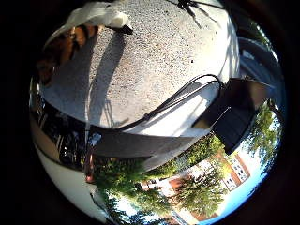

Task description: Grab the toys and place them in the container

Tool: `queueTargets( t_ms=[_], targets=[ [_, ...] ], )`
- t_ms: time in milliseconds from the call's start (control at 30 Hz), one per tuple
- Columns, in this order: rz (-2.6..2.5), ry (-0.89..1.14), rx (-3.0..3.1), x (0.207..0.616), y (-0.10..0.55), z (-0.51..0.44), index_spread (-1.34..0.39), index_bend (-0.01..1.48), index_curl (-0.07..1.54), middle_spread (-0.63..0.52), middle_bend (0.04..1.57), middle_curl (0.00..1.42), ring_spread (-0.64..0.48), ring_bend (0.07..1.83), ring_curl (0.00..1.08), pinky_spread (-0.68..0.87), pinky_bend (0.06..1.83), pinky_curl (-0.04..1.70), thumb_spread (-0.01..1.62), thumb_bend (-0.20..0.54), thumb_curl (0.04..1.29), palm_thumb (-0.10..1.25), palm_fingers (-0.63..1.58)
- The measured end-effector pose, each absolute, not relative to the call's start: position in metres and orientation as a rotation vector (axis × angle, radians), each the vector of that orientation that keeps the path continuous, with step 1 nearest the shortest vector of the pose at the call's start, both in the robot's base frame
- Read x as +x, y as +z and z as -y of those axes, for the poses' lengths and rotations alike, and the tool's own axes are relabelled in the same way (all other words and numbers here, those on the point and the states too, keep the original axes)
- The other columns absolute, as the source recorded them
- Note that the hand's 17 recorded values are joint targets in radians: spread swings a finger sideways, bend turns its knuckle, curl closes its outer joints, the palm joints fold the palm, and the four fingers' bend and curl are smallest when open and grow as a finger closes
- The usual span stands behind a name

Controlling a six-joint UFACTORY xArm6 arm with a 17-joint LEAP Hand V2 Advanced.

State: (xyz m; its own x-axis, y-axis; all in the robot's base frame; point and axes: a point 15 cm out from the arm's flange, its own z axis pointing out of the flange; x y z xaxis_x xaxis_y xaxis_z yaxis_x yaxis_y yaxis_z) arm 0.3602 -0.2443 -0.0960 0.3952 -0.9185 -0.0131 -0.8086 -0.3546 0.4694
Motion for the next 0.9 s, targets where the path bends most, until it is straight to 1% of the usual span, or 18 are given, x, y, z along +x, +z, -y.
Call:
queueTargets(
  t_ms=[33, 67, 133, 167, 233, 300, 367, 467, 667, 833, 900],
  targets=[
    [1.479, -0.376, 2.276, 0.363, -0.094, 0.243, -0.26, 0.10, 0.19, -0.06, 0.67, 0.53, 0.15, 1.06, 0.53, 0.44, 0.72, 0.36, 1.08, -0.007, 0.42, 0.83, 0.91],
    [1.477, -0.369, 2.279, 0.365, -0.091, 0.243, -0.30, 0.17, 0.19, -0.08, 0.73, 0.58, 0.12, 1.14, 0.57, 0.44, 0.75, 0.39, 1.07, -0.007, 0.43, 0.86, 0.95],
    [1.478, -0.346, 2.289, 0.367, -0.085, 0.241, -0.37, 0.22, 0.17, -0.12, 0.82, 0.65, 0.07, 1.21, 0.63, 0.43, 0.90, 0.45, 1.05, -0.007, 0.46, 0.90, 1.02],
    [1.481, -0.325, 2.301, 0.370, -0.082, 0.240, -0.41, 0.24, 0.17, -0.13, 0.87, 0.69, 0.04, 1.22, 0.65, 0.42, 0.99, 0.50, 1.04, 0.005, 0.47, 0.94, 1.09],
    [1.495, -0.277, 2.323, 0.376, -0.071, 0.239, -0.49, 0.29, 0.17, -0.16, 0.96, 0.75, 0.01, 1.24, 0.69, 0.39, 1.15, 0.58, 1.04, 0.026, 0.52, 1.01, 1.11],
    [1.507, -0.242, 2.321, 0.380, -0.050, 0.240, -0.54, 0.34, 0.17, -0.17, 1.01, 0.79, -0.01, 1.26, 0.72, 0.36, 1.23, 0.63, 1.05, 0.029, 0.55, 1.03, 1.11],
    [1.495, -0.257, 2.298, 0.374, -0.030, 0.239, -0.61, 0.41, 0.17, -0.18, 1.06, 0.84, -0.04, 1.27, 0.74, 0.33, 1.30, 0.69, 1.06, 0.034, 0.58, 1.05, 1.08],
    [1.458, -0.314, 2.235, 0.359, 0.018, 0.232, -0.71, 0.51, 0.18, -0.19, 1.11, 0.90, -0.07, 1.30, 0.77, 0.29, 1.36, 0.75, 1.06, 0.024, 0.63, 1.06, 1.03],
    [1.438, -0.274, 2.279, 0.361, 0.128, 0.177, -0.83, 0.65, 0.21, -0.20, 1.16, 0.97, -0.10, 1.35, 0.82, 0.24, 1.40, 0.82, 1.07, -0.004, 0.70, 1.05, 0.96],
    [1.387, -0.354, 2.421, 0.346, 0.200, 0.088, -0.92, 0.73, 0.23, -0.20, 1.20, 1.01, -0.12, 1.39, 0.84, 0.21, 1.44, 0.87, 1.07, -0.013, 0.74, 1.02, 0.91],
    [1.351, -0.367, 2.508, 0.350, 0.223, 0.043, -0.95, 0.76, 0.25, -0.20, 1.21, 1.03, -0.12, 1.40, 0.85, 0.20, 1.46, 0.89, 1.07, -0.015, 0.76, 1.00, 0.89]
  ],
)
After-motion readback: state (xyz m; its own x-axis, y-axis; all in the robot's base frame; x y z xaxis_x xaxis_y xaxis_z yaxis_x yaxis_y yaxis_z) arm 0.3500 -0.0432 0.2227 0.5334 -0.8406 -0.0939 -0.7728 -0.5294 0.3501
